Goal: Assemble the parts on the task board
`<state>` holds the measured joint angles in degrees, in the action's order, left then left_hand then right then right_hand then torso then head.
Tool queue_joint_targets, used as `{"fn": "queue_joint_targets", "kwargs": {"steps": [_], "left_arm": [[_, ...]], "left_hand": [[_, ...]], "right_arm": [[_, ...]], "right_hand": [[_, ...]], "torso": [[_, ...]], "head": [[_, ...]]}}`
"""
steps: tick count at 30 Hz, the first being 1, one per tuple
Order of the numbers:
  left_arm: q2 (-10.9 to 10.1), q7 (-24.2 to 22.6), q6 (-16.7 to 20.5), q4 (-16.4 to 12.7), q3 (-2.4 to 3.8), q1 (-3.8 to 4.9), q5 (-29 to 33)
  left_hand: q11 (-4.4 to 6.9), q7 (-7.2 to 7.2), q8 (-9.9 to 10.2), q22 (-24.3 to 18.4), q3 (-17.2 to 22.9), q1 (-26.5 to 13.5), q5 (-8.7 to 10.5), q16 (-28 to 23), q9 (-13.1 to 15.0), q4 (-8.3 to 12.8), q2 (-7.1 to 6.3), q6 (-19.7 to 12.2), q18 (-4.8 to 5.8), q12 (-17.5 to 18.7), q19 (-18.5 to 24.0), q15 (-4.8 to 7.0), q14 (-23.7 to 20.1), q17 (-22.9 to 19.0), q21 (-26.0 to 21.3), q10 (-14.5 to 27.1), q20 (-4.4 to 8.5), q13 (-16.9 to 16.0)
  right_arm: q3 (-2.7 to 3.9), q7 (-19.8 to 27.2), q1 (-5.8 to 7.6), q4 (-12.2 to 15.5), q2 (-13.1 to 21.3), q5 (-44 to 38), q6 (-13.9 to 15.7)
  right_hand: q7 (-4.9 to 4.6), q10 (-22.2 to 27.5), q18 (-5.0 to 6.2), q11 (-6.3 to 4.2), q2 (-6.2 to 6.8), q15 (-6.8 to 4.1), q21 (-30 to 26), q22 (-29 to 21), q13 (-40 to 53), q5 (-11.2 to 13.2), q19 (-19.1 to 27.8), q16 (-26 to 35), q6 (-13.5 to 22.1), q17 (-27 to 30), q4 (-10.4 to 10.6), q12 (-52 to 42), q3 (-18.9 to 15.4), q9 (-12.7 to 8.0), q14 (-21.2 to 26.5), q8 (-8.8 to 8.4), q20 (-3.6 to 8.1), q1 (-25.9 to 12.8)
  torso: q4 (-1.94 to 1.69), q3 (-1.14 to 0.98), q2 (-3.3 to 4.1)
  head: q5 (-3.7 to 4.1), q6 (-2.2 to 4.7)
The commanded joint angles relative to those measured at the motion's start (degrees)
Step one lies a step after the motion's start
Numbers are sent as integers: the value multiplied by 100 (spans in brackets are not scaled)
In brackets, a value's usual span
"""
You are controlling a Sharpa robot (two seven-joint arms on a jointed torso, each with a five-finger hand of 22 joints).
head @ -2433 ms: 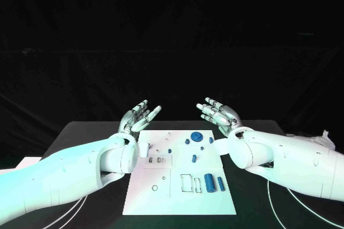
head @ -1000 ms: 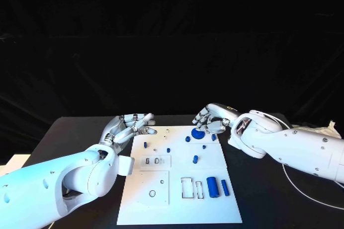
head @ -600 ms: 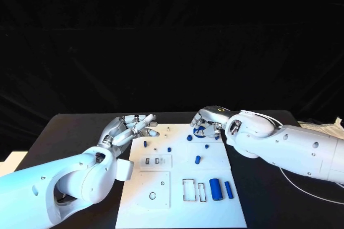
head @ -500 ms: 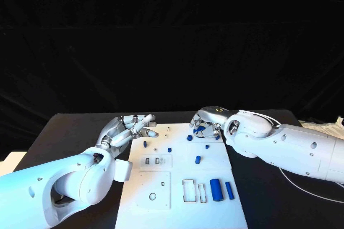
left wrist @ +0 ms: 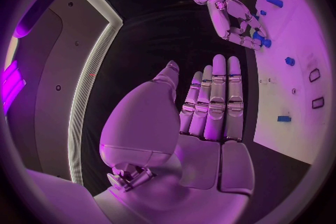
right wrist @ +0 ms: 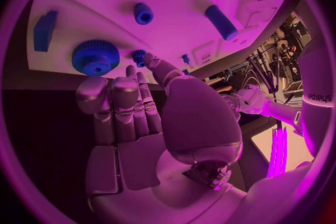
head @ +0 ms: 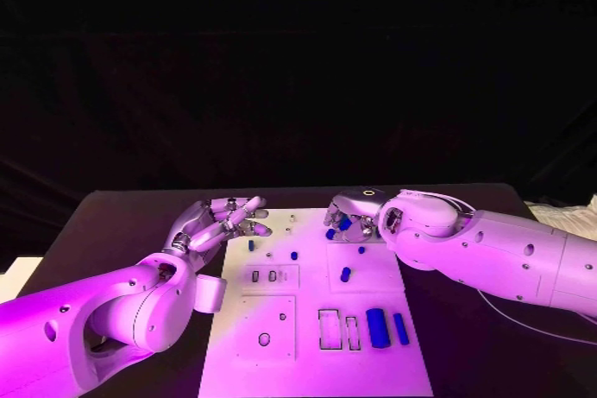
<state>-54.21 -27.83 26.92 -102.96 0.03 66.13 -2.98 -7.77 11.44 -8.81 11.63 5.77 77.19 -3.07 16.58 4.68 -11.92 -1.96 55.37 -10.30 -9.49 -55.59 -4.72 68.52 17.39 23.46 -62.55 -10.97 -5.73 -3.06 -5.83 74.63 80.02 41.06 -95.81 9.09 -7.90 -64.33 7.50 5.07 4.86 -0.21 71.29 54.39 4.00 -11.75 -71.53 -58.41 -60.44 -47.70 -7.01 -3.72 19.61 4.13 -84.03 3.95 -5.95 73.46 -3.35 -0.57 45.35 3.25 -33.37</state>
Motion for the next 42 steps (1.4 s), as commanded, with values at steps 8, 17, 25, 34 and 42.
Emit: {"fn": "queue_joint_targets", "kwargs": {"steps": [8, 17, 25, 34, 42], "left_arm": [[41, 67, -174, 70, 4, 10, -35], [31, 87, -198, 52, 3, 10, -35], [27, 102, -213, 49, 3, 10, -35], [24, 124, -231, 58, 3, 10, -35], [18, 141, -255, 74, 2, 9, -35]], "left_hand": [[-39, 26, 38, 0, -25, 13, -5, -31, -9, 30, 18, 17, -4, 51, 23, -10, -12, 23, -17, -2, -18, 3], [-42, 30, 44, 0, -31, 8, -5, -33, -11, 30, 17, 14, -4, 58, 23, -11, -11, 30, -17, 2, -19, 3], [-44, 33, 50, 0, -35, 3, -4, -35, -13, 30, 18, 12, -4, 65, 23, -13, -10, 37, -17, 5, -20, 3], [-46, 34, 54, 1, -37, 4, -5, -36, -15, 33, 22, 11, -4, 71, 23, -13, -8, 45, -17, 7, -21, 3], [-48, 36, 64, -1, -37, 13, -6, -47, -18, 44, 31, 9, -3, 86, 32, -18, -17, 59, -21, 10, -25, 3]], "right_arm": [[0, -74, 2, -32, -50, -157, -301], [-2, -88, -12, -98, -103, -191, -388], [-4, -116, -25, -121, -144, -206, -107], [2, -132, -29, 34, -80, -120, 766], [23, -377, -18, -40, -250, -43, 1158]], "right_hand": [[-1, -104, -119, -28, -23, -3, 185, 223, -13, -46, -106, -271, -158, -234, 86, -16, 63, 26, -178, 20, 14, 65], [44, -339, -171, -78, -117, -33, 408, 561, -5, -7, -243, -597, -390, -542, 160, -44, 202, 70, -193, 75, 33, 108], [92, -524, -203, -128, -212, -69, 547, 773, 4, 128, -321, -798, -559, -719, 272, -46, 287, 119, -188, 111, 59, 101], [106, -670, -247, -160, -285, -91, 696, 1023, 14, 333, -436, -909, -658, -800, 311, -36, 404, 175, -181, 143, 87, 157], [100, -621, -246, -142, -282, -80, 706, 1024, -6, 441, -415, -892, -625, -739, 392, 14, 443, 190, -149, 109, 81, 110]], "torso": [[-23, 6, 46], [-28, 3, 59], [-40, 3, 63], [-46, 4, 69], [-61, -3, 80]], "head": [[12, -21], [11, -49], [1, -71], [-15, -37], [-53, 10]]}}
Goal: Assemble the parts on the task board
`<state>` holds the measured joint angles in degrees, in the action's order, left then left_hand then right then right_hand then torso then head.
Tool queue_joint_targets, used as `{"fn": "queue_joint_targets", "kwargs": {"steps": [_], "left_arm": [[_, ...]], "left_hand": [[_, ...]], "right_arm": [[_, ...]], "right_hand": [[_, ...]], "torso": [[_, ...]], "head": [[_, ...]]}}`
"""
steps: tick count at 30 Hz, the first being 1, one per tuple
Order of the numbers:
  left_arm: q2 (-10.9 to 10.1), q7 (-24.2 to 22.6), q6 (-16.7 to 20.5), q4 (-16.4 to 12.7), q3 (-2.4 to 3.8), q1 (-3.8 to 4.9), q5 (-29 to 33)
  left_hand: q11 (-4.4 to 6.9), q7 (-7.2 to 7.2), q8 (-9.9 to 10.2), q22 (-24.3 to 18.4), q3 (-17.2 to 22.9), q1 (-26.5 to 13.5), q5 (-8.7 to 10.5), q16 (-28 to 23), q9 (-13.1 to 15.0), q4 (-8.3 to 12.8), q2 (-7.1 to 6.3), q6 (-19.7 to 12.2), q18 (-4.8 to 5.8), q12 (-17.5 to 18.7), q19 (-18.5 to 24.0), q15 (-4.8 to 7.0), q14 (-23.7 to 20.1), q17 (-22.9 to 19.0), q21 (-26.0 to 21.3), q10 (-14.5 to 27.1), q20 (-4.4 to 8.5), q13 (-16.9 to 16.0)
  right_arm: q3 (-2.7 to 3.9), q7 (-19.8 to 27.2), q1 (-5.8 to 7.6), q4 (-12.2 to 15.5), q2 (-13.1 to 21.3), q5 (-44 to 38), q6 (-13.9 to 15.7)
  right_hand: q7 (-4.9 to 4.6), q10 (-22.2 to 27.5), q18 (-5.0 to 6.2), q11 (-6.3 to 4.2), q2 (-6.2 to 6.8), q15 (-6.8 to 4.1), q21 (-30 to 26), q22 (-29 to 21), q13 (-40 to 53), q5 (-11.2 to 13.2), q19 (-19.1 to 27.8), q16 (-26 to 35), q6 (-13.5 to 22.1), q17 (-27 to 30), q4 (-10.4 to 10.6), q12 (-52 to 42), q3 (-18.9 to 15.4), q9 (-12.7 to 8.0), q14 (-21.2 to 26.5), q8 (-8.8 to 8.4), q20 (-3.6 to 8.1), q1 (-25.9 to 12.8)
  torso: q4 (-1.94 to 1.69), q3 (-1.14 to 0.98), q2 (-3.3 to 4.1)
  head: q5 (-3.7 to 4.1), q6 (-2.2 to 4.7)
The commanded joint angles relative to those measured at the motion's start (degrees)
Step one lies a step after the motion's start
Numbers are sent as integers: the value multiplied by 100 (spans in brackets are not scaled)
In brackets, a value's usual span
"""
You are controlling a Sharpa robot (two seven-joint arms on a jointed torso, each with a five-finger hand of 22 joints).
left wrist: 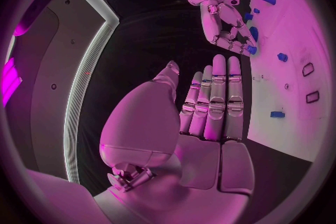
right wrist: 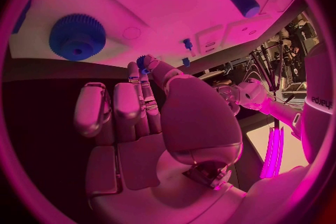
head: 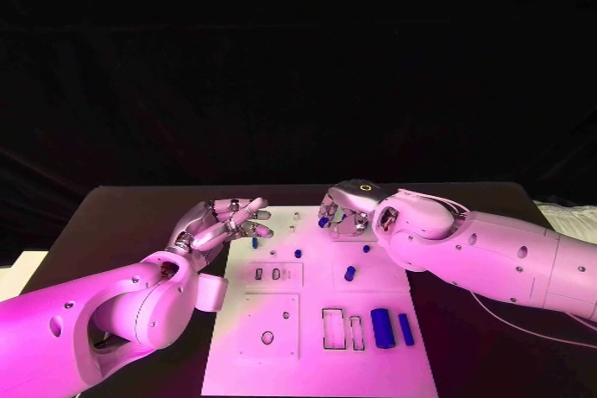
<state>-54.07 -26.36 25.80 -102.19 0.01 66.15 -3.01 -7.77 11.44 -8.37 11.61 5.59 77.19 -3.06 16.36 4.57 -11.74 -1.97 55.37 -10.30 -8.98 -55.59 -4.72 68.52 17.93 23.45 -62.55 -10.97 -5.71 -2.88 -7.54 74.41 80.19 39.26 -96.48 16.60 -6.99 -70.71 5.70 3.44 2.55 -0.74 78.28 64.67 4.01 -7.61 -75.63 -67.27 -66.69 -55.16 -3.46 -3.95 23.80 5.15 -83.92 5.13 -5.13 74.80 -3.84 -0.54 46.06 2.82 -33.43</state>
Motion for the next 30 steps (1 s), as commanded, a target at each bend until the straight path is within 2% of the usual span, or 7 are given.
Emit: {"fn": "queue_joint_targets", "kwargs": {"steps": [1, 7, 13, 18, 20, 23, 30], "left_arm": [[5, -5, -149, -2, 4, 6, -32], [8, 2, -174, -17, 4, 6, -32], [3, 13, -189, -36, 4, 6, -32], [-7, 18, -195, -64, 4, 7, -32], [-14, 20, -199, -79, 4, 7, -32], [-15, 26, -211, -88, 4, 7, -32], [2, 34, -223, -69, 4, 7, -32]], "left_hand": [[-48, 36, 20, 1, -19, 13, -6, -25, -7, 26, 31, 10, -3, 35, 32, -18, -17, 5, -21, 10, -24, 2], [-48, 36, 20, 1, -19, 13, -6, -25, -7, 26, 31, 10, -3, 35, 32, -18, -17, 5, -21, 10, -24, 2], [-50, 37, 26, 0, -20, 18, -6, -33, -9, 33, 36, 9, -2, 43, 39, -20, -25, 14, -24, 11, -26, 1], [-50, 37, 26, 0, -20, 18, -6, -33, -9, 33, 36, 9, -2, 43, 39, -20, -25, 14, -24, 11, -26, 1], [-50, 36, 29, -1, -20, 21, -6, -37, -10, 37, 39, 10, -2, 47, 42, -22, -28, 19, -26, 10, -28, 1], [-50, 36, 29, -1, -20, 21, -6, -37, -10, 37, 39, 10, -2, 47, 42, -22, -28, 19, -26, 10, -28, 1], [-50, 36, 29, -1, -20, 21, -6, -37, -10, 37, 39, 10, -2, 47, 42, -22, -28, 19, -26, 10, -28, 1]], "right_arm": [[6, -228, 6, -89, -107, 23, 432], [9, -315, 15, -314, -343, 12, 547], [9, -379, 18, -552, -586, 10, 568], [10, -395, 16, -727, -757, 13, 524], [10, -403, 15, -788, -811, 14, 507], [10, -395, 11, -900, -901, 27, 489], [10, -344, 6, -951, -1002, 58, 431]], "right_hand": [[9, 17, -66, 20, -52, -28, 7, -3, -7, 27, -5, -6, 1, 6, 37, 37, 23, 88, -160, -8, -1, -23], [2, 29, -66, 24, -47, -25, 9, 0, -10, 20, -3, -6, 11, 10, 42, 40, 33, 89, -155, -16, -3, -22], [-9, 42, -67, 32, -40, -20, 13, 6, -13, 8, -1, -8, 23, 14, 53, 42, 44, 91, -150, -27, -6, -26], [-15, 50, -66, 37, -38, -16, 13, 4, -14, 1, 4, -9, 31, 17, 63, 42, 51, 92, -147, -34, -9, -33], [-15, 50, -66, 37, -38, -16, 13, 4, -14, 1, 4, -9, 31, 17, 63, 42, 51, 92, -147, -34, -9, -33], [-19, 53, -67, 40, -35, -14, 15, 7, -15, -4, 4, -9, 34, 20, 72, 41, 54, 94, -146, -38, -11, -39], [-23, 57, -66, 43, -25, -10, 13, 2, -15, -7, 10, -3, 39, 33, 81, 40, 54, 95, -141, -43, -14, -49]], "torso": [[-16, -5, 10], [-22, -2, 19], [-54, -5, 42], [-80, 1, 61], [-75, -2, 65], [-86, 6, 82], [-86, 8, 86]], "head": [[-9, 19], [-22, 39], [-21, 39], [-3, 54], [-12, 55], [0, 52], [5, 34]]}}
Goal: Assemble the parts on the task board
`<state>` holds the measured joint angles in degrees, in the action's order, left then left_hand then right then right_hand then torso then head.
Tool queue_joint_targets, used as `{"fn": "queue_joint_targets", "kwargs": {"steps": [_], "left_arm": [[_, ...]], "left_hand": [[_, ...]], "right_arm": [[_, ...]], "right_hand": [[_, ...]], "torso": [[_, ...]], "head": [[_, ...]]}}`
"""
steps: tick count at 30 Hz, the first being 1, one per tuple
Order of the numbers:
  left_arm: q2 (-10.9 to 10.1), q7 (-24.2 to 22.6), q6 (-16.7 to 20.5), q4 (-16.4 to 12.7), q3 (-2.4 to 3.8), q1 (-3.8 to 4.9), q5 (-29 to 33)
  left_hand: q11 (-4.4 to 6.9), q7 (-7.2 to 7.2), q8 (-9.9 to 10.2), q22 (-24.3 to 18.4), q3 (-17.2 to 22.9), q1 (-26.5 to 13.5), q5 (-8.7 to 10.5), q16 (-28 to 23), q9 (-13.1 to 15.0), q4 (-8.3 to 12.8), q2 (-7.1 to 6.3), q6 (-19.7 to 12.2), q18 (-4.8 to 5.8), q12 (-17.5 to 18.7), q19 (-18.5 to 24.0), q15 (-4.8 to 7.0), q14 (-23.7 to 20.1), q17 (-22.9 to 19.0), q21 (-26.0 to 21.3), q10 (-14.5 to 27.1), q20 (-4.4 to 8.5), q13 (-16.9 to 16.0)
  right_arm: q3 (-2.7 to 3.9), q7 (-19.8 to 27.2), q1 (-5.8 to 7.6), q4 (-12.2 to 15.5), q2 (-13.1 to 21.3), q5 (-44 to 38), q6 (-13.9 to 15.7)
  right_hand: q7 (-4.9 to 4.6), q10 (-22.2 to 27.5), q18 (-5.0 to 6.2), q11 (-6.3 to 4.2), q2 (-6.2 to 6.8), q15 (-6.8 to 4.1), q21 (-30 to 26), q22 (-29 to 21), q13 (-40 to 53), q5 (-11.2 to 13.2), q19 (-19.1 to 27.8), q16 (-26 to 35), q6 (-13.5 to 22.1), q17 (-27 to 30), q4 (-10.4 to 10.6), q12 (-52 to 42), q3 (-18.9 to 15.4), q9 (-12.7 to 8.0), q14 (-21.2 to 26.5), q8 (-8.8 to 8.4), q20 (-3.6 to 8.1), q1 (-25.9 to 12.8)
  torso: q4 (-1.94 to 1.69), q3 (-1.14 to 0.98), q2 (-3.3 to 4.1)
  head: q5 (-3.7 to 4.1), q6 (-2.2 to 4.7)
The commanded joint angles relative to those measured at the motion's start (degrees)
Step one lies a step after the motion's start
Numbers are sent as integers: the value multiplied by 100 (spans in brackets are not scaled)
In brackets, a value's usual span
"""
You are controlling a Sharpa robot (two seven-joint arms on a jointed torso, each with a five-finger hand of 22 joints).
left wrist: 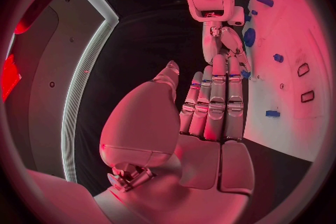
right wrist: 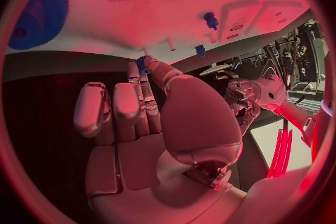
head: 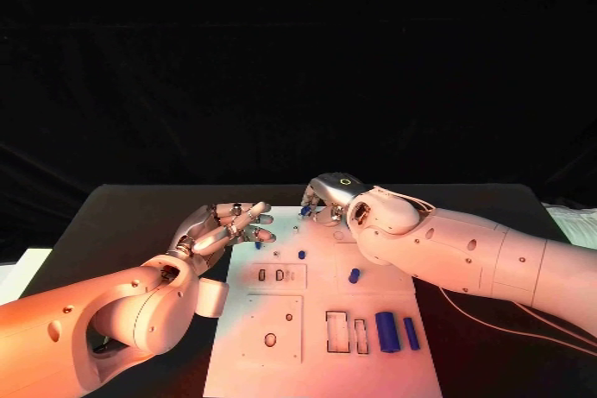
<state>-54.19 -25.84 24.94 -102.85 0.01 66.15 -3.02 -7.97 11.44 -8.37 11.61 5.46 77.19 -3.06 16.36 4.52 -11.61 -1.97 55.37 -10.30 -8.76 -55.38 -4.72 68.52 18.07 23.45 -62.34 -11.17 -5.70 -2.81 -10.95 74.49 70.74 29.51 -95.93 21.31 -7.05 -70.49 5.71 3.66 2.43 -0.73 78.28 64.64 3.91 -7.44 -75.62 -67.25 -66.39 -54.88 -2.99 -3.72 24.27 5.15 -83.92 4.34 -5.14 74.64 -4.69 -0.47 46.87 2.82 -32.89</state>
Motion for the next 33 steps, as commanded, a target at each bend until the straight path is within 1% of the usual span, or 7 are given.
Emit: {"fn": "queue_joint_targets", "kwargs": {"steps": [1, 14, 21, 25, 26, 30, 33], "left_arm": [[16, -18, -138, 0, 5, 7, -30], [4, -6, -160, 8, 5, 7, -30], [5, -1, -171, 0, 5, 7, -30], [0, 2, -173, -5, 5, 7, -30], [-3, 2, -174, -6, 5, 7, -30], [-9, 5, -175, -8, 5, 7, -30], [-14, 6, -177, -9, 5, 7, -30]], "left_hand": [[-30, 36, 29, 0, -7, 21, -6, -37, -5, 24, 40, 10, -2, 24, 21, -22, -28, 5, -26, -11, -7, 0], [-31, 36, 34, -1, -10, 21, -5, -41, -7, 28, 40, 9, -2, 29, 25, -23, -31, 11, -28, -10, -8, 0], [-31, 36, 34, -1, -10, 21, -5, -41, -7, 28, 40, 9, -2, 29, 25, -23, -31, 11, -28, -10, -8, 0], [-31, 36, 34, -1, -10, 21, -5, -41, -7, 28, 40, 9, -2, 29, 25, -23, -31, 11, -28, -10, -8, 0], [-31, 36, 34, -1, -10, 21, -5, -41, -7, 28, 40, 9, -2, 29, 25, -23, -31, 11, -28, -10, -8, 0], [-31, 36, 34, -1, -10, 21, -5, -41, -7, 28, 40, 9, -2, 29, 25, -23, -31, 11, -28, -10, -8, 0], [-31, 36, 34, -1, -10, 21, -5, -41, -7, 28, 40, 9, -2, 29, 25, -23, -31, 11, -28, -10, -8, 0]], "right_arm": [[2, 5, -4, -7, -34, 7, -51], [2, 51, -13, -33, -100, 77, -262], [1, -2, -15, -179, -212, 81, -344], [-1, -23, -15, -253, -249, 108, -339], [-1, -22, -15, -268, -255, 116, -324], [-2, 9, -15, -271, -239, 136, -190], [-2, 36, -15, -188, -169, 149, -49]], "right_hand": [[-17, 36, -66, 22, -13, -11, 14, 4, -5, -23, 9, -5, 9, 5, 34, 17, 7, 95, -141, 36, -13, -33], [-22, 41, -67, 27, 6, -6, 17, 8, -4, -32, 12, -19, 17, -7, 60, 14, 4, 99, -139, 27, -19, -61], [-41, 105, -59, 45, 48, 8, 3, -27, -11, -35, 46, 1, 68, 42, 95, 26, 11, 98, -123, -11, -31, -89], [-173, 474, -19, 152, 169, 98, -105, -247, -36, 14, 202, 145, 373, 268, 152, 31, 23, 38, -53, -89, -91, -130], [-248, 724, 16, 207, 215, 162, -212, -452, -27, 39, 338, 297, 593, 481, 175, -6, 23, -14, 14, -95, -146, -133], [-312, 1337, 157, 324, 337, 232, -592, -1133, -32, 116, 758, 820, 1098, 1194, 170, 3, -89, -128, 190, -81, -236, -56], [-312, 1397, 171, 329, 354, 234, -645, -1216, -30, 108, 797, 886, 1156, 1284, 156, -8, -122, -131, 197, -85, -244, -12]], "torso": [[-1, 2, 6], [-9, -3, 6], [-13, 1, 9], [-8, -1, 12], [-4, -1, 11], [-4, -3, 11], [-2, -6, 11]], "head": [[8, -23], [7, -41], [6, -45], [5, -46], [4, -48], [4, -47], [7, -45]]}}
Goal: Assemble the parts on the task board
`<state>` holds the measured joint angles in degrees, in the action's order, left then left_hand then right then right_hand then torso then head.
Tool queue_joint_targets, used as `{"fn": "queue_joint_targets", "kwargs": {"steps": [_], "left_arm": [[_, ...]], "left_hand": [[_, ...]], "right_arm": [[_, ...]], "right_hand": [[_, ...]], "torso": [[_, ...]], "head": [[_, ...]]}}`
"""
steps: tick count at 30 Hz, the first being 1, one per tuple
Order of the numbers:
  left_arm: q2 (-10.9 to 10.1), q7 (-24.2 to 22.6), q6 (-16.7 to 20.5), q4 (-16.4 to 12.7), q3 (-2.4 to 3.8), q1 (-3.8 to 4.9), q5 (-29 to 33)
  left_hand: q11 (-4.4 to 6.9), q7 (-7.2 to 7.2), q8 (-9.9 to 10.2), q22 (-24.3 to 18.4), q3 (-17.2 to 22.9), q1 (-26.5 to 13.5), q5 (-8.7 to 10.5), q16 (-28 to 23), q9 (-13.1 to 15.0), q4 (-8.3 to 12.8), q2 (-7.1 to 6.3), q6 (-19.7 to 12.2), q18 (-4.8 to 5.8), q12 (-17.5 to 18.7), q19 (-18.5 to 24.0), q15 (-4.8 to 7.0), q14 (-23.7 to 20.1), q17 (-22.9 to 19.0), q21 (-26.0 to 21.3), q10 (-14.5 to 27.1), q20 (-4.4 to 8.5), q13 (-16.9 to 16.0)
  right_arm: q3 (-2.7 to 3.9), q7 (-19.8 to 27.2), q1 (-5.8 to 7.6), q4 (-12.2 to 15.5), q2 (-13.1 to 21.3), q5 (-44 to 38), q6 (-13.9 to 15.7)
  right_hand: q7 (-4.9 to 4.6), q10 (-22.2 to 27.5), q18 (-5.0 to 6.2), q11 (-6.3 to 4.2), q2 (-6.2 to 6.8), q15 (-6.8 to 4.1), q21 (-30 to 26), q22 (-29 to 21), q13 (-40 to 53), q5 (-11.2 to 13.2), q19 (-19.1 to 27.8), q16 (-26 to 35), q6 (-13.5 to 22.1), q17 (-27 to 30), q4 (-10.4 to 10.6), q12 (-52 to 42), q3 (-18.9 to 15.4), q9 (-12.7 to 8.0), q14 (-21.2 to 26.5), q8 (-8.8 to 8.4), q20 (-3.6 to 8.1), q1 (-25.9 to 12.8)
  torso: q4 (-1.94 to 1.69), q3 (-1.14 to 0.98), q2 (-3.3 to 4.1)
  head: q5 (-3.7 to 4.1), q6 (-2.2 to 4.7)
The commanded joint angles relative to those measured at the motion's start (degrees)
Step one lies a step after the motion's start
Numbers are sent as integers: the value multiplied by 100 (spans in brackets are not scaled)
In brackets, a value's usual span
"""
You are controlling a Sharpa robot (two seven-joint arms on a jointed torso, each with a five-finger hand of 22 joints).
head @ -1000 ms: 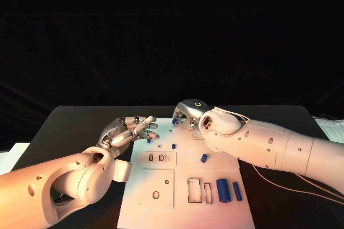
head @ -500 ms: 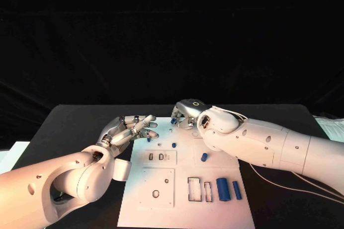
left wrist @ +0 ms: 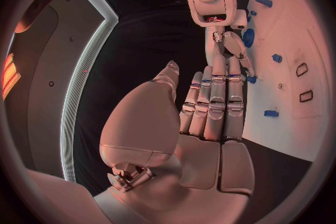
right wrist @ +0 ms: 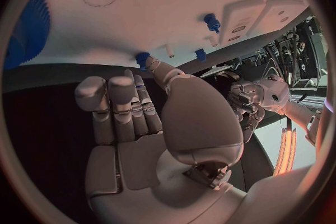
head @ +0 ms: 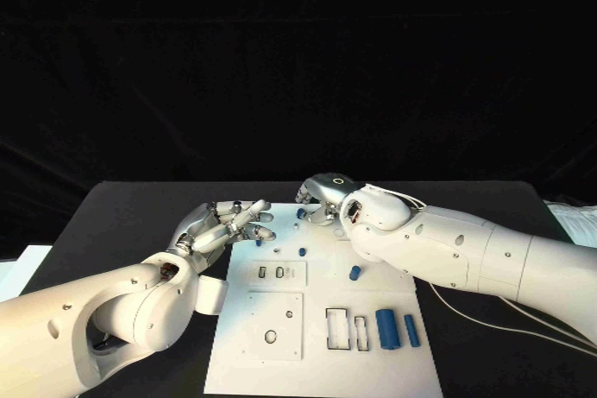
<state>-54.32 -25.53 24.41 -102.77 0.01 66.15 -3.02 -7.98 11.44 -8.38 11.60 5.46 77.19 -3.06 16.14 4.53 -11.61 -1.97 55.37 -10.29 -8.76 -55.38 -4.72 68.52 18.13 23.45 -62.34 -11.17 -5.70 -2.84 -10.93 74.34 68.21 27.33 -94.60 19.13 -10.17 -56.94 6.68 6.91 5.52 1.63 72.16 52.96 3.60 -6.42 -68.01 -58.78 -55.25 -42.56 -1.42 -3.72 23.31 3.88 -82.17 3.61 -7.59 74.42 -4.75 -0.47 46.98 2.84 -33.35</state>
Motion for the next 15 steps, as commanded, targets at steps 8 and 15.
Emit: {"fn": "queue_joint_targets", "kwargs": {"steps": [8, 15], "left_arm": [[-47, -17, -128, -13, 4, 7, -29], [-91, -15, -133, -8, 4, 8, -24]], "left_hand": [[-34, 39, 43, -1, -17, 14, -5, -26, -11, 29, 44, 6, -3, 41, 31, -25, -35, 19, -31, -7, -11, 0], [-34, 39, 43, -1, -17, 14, -5, -26, -11, 29, 44, 6, -3, 41, 31, -25, -35, 19, -31, -7, -11, 0]], "right_arm": [[22, -28, 4, 750, 672, 112, 507], [128, -225, 37, 1541, 1568, 861, 332]], "right_hand": [[3, -240, 69, -28, 48, -23, -46, -39, 28, -122, -13, 51, -95, 82, 18, -186, -79, 29, -20, 38, 11, 60], [96, -1474, -92, -264, 129, -192, 404, 813, 256, -207, -551, -639, -310, -810, 108, -748, -69, 51, -282, 58, 131, 22]], "torso": [[19, -7, -4], [83, -7, -26]], "head": [[32, 18], [29, 37]]}}
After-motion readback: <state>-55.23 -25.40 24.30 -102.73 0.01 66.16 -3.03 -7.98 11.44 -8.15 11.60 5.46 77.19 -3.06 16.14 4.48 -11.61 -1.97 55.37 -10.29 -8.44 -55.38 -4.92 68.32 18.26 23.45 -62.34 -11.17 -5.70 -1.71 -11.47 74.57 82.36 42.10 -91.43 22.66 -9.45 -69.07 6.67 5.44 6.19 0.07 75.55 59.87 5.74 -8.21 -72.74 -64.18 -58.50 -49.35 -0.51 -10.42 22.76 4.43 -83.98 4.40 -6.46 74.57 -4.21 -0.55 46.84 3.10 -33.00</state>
